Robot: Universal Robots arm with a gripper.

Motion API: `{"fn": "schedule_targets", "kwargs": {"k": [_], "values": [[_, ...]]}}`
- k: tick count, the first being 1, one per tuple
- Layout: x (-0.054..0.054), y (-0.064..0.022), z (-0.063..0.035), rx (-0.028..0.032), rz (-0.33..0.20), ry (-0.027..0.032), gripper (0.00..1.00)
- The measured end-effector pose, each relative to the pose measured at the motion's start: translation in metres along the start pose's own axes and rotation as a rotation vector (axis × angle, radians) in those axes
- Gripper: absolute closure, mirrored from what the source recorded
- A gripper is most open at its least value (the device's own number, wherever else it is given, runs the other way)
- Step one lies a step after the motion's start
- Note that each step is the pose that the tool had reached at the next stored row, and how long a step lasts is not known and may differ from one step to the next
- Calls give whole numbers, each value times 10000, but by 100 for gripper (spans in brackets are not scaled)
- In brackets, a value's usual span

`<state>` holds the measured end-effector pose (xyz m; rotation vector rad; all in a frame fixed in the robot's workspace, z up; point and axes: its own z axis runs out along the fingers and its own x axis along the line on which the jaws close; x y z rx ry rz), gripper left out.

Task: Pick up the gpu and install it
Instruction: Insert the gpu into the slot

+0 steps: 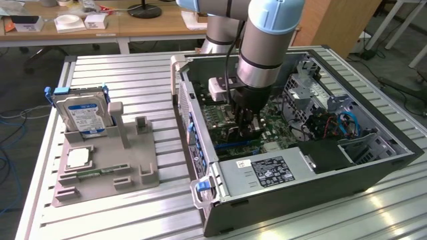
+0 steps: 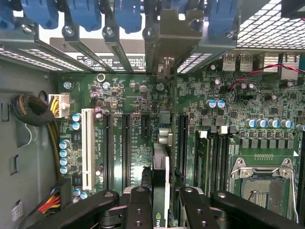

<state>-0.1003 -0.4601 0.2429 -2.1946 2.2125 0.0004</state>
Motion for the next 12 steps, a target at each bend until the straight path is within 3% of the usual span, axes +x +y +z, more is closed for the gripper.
{"fn": "schedule_targets", "kwargs": {"k": [12], "values": [[-1, 15, 34, 0, 1, -3, 73]]}}
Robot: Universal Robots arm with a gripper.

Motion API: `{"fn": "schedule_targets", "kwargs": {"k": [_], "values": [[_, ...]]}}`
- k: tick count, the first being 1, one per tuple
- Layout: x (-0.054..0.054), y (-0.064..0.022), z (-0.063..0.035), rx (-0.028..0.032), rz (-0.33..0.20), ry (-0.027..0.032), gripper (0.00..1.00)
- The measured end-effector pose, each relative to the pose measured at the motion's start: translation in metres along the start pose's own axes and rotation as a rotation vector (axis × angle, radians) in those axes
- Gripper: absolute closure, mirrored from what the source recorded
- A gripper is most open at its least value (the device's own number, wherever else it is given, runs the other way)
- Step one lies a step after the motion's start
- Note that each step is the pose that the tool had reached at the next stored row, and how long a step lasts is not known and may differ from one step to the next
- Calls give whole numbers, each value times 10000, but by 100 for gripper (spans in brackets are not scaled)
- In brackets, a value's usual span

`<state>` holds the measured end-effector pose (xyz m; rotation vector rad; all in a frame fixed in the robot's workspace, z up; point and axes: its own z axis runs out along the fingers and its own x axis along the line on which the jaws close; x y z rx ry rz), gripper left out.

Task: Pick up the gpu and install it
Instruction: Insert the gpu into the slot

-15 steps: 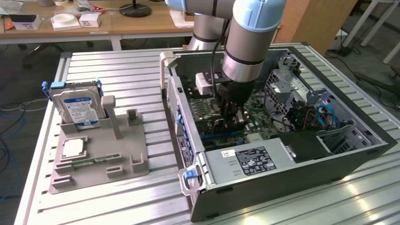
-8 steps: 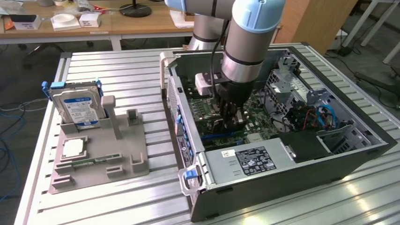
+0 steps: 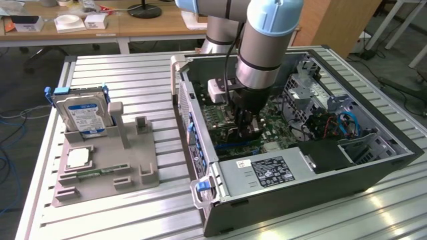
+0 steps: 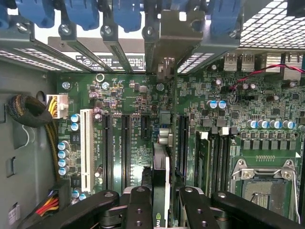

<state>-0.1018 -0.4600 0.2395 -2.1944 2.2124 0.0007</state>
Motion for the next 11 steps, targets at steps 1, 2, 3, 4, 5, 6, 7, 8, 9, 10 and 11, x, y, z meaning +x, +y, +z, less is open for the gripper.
{"fn": "schedule_targets", "kwargs": {"k": [1, 2, 3, 4, 5, 6, 7, 8, 9, 10, 11], "values": [[0, 0, 0, -1, 0, 1, 73], [0, 0, 0, -1, 0, 1, 73], [0, 0, 0, -1, 0, 1, 73], [0, 1, 0, 0, 1, 0, 73], [0, 1, 0, 0, 0, 0, 73], [0, 1, 0, 0, 0, 0, 73], [0, 0, 0, 0, 0, 0, 73], [0, 1, 0, 0, 1, 0, 73], [0, 1, 0, 0, 0, 0, 73], [0, 1, 0, 0, 1, 0, 73], [0, 1, 0, 0, 1, 0, 73]]}}
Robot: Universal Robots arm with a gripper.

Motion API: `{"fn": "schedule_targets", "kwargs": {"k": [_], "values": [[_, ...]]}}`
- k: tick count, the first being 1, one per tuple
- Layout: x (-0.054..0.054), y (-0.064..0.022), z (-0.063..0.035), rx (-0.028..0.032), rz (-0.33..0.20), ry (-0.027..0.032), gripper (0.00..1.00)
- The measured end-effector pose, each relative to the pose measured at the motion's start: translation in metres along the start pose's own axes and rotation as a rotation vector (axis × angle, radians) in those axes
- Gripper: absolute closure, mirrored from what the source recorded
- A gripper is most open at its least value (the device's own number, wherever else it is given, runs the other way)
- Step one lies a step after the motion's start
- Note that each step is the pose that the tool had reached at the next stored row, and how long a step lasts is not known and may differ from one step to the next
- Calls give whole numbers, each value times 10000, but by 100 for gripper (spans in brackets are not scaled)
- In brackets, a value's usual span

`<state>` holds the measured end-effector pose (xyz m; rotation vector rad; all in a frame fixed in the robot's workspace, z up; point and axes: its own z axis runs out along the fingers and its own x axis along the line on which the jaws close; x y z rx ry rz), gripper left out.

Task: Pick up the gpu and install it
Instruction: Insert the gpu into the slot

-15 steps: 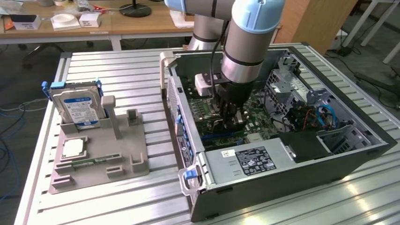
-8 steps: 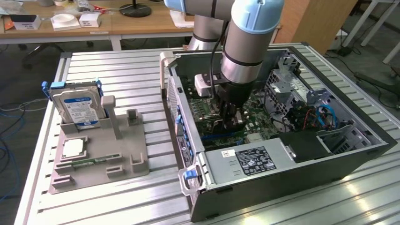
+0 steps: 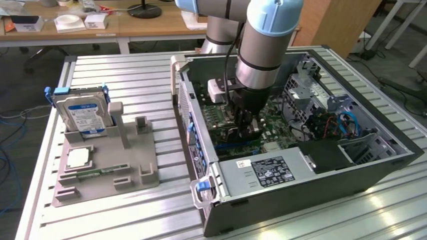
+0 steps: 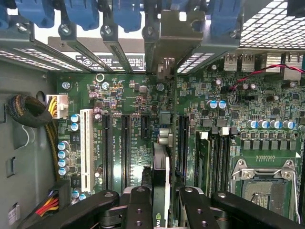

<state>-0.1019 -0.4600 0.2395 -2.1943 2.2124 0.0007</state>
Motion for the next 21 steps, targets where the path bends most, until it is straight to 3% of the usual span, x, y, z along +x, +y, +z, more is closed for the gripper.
{"fn": "schedule_targets", "kwargs": {"k": [12, 21], "values": [[3, 2, 73, -6, -1, 11, 73], [-3, 0, 54, 6, 1, -12, 73]]}}
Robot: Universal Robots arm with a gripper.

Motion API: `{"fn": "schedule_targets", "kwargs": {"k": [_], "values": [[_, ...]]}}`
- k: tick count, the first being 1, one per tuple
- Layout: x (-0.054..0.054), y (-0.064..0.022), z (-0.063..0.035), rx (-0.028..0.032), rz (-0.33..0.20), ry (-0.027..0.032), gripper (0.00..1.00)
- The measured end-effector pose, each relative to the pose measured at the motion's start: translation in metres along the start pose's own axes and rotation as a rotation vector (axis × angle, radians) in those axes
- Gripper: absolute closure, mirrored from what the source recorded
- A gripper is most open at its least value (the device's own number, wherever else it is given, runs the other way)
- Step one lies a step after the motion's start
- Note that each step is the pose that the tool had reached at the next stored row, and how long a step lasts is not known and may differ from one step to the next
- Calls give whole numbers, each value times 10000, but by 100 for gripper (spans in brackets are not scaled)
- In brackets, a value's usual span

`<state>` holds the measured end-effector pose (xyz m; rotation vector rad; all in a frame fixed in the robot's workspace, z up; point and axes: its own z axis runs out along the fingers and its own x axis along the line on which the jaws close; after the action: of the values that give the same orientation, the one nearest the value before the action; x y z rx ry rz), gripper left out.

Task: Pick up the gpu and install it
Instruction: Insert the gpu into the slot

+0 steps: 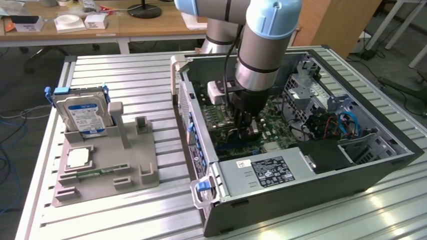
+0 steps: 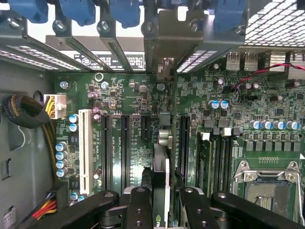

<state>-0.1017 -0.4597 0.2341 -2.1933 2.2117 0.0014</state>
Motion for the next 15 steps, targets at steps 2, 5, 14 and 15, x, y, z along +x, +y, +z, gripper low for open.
{"fn": "schedule_targets", "kwargs": {"k": [2, 5, 14, 15], "values": [[1, 1, -25, 1, 1, -4, 73], [3, 1, -32, -5, -1, 10, 73], [2, 0, -58, -4, -1, 9, 73], [2, 0, -61, -6, -1, 12, 73]]}}
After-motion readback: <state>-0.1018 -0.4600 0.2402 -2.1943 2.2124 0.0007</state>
